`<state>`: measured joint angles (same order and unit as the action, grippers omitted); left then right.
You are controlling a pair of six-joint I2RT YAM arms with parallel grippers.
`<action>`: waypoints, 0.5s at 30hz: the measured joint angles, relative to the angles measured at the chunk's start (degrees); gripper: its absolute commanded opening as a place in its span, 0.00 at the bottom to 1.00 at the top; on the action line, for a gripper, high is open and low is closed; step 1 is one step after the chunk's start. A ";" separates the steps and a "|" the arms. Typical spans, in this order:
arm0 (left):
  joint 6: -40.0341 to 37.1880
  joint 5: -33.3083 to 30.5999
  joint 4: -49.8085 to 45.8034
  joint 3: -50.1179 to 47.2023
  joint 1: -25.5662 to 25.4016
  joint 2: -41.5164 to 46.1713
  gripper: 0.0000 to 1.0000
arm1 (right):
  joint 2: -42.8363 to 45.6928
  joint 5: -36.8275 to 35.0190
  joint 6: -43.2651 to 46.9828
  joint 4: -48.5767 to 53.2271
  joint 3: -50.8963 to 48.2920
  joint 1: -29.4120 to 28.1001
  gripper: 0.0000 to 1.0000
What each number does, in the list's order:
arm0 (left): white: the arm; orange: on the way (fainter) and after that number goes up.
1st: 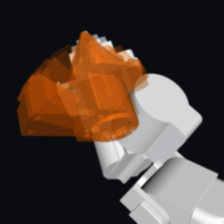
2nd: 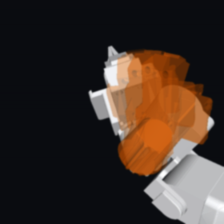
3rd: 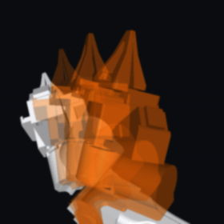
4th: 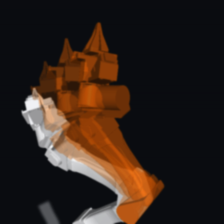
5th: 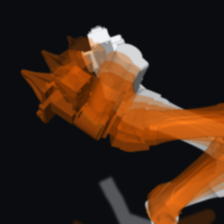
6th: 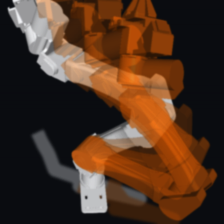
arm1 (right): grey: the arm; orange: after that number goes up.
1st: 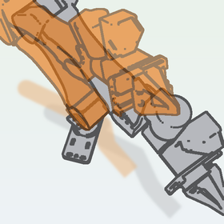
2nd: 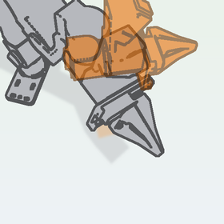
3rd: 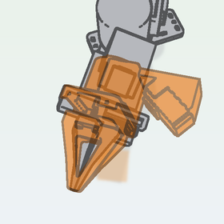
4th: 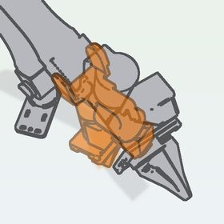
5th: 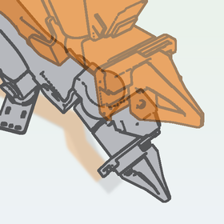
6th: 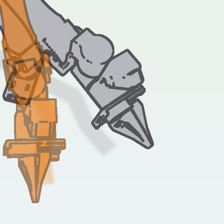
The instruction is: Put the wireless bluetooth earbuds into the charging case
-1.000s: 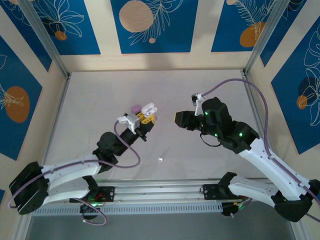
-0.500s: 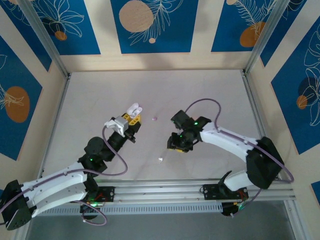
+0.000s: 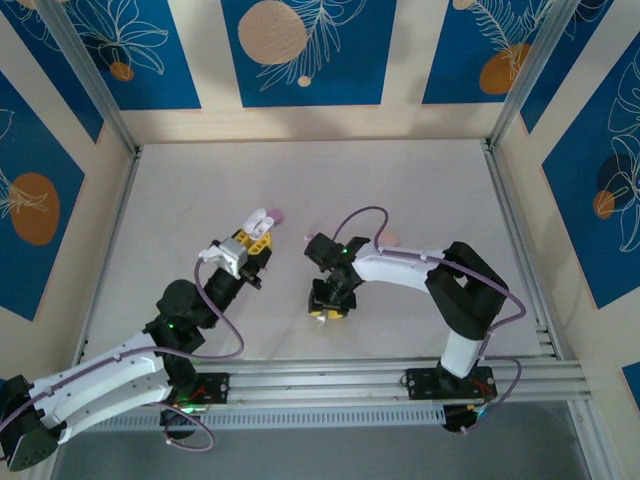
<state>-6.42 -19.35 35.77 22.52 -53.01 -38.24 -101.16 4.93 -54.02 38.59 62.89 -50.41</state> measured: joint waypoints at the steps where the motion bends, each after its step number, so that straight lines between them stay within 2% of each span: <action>1: -0.02 -0.04 -0.26 0.00 0.00 0.00 0.13 | -0.63 0.07 0.13 0.00 0.63 -0.02 0.40; 15: -0.20 -0.26 -0.87 -0.42 0.02 0.48 0.13 | -6.93 -0.46 5.64 3.50 8.87 -2.34 0.40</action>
<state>-6.61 -19.62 34.89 22.11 -52.99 -37.76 -108.09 4.47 -48.38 42.09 71.77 -52.75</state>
